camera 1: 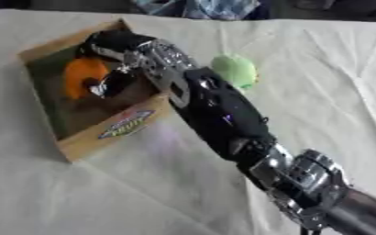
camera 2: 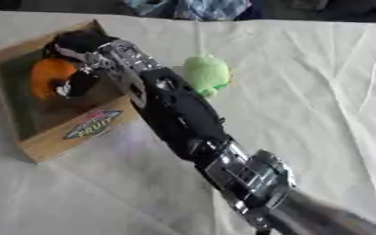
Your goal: Pick up objects on the table and place them in the box.
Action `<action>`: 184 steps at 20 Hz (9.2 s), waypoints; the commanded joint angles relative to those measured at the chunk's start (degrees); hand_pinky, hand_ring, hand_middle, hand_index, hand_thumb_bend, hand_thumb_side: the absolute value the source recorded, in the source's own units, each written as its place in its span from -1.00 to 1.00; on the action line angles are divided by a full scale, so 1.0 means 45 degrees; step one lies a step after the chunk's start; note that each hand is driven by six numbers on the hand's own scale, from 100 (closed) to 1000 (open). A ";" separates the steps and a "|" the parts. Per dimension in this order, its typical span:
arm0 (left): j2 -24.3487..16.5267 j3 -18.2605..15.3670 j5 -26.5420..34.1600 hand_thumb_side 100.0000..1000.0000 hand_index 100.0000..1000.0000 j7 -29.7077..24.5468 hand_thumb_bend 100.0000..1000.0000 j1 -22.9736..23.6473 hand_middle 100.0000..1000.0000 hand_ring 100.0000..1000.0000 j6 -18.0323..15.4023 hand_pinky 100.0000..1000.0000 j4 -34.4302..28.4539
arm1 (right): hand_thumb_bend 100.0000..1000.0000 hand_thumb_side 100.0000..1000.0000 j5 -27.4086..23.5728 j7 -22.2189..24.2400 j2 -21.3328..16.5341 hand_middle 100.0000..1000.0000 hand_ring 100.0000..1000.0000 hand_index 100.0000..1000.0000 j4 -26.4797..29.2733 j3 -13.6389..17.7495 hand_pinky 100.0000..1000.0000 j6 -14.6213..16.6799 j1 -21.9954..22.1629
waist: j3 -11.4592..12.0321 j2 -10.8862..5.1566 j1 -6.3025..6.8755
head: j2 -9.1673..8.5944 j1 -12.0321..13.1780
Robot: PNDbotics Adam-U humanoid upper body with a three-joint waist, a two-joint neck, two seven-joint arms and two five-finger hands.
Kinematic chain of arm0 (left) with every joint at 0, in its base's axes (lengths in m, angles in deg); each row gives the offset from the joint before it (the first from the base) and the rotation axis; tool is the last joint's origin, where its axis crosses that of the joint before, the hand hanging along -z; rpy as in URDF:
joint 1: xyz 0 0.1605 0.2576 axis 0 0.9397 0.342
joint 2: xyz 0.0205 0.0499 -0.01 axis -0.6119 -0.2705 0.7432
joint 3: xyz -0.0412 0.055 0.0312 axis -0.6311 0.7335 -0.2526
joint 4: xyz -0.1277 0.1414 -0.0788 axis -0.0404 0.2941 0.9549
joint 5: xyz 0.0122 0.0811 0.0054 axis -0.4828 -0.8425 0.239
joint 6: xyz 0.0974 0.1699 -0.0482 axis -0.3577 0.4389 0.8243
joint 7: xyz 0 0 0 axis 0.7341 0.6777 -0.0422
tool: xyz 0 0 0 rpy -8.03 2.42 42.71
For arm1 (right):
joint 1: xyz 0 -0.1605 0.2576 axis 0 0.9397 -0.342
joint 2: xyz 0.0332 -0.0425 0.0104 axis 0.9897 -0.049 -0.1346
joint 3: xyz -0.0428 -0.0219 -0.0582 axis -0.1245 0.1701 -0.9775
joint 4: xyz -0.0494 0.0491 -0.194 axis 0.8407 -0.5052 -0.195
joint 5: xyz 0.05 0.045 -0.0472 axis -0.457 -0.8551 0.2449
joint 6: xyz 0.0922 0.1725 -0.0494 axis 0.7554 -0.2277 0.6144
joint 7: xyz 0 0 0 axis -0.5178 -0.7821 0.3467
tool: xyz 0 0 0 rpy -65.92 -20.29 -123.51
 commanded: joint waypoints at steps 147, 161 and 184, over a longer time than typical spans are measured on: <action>-0.0233 0.0004 -0.0113 0.99 0.33 -0.0792 -0.66 -0.0155 1.00 0.56 0.0188 0.16 -0.0180 | -0.91 -0.62 -0.1475 0.2568 -0.1342 0.27 0.58 0.66 0.1178 0.0498 0.61 -0.1853 -0.0763 | -0.0190 -0.0365 0.0068 | -0.0235 -0.0059; -0.0175 0.0025 -0.0075 0.99 0.33 -0.0838 -0.66 -0.0165 1.00 0.56 0.0208 0.16 -0.0180 | -0.56 -0.28 -0.0253 0.2123 -0.0445 0.45 0.68 0.83 -0.0272 0.0304 0.69 -0.0910 -0.0631 | -0.0134 -0.0318 0.0045 | -0.0212 -0.0422; -0.0191 -0.0001 -0.0092 0.99 0.33 -0.0885 -0.67 -0.0093 1.00 0.56 0.0243 0.16 -0.0180 | -0.15 0.46 0.0356 0.2322 -0.0956 0.58 0.74 0.97 0.0539 0.0498 0.76 -0.0016 -0.0940 | -0.0230 -0.0400 0.0025 | -0.0150 -0.0188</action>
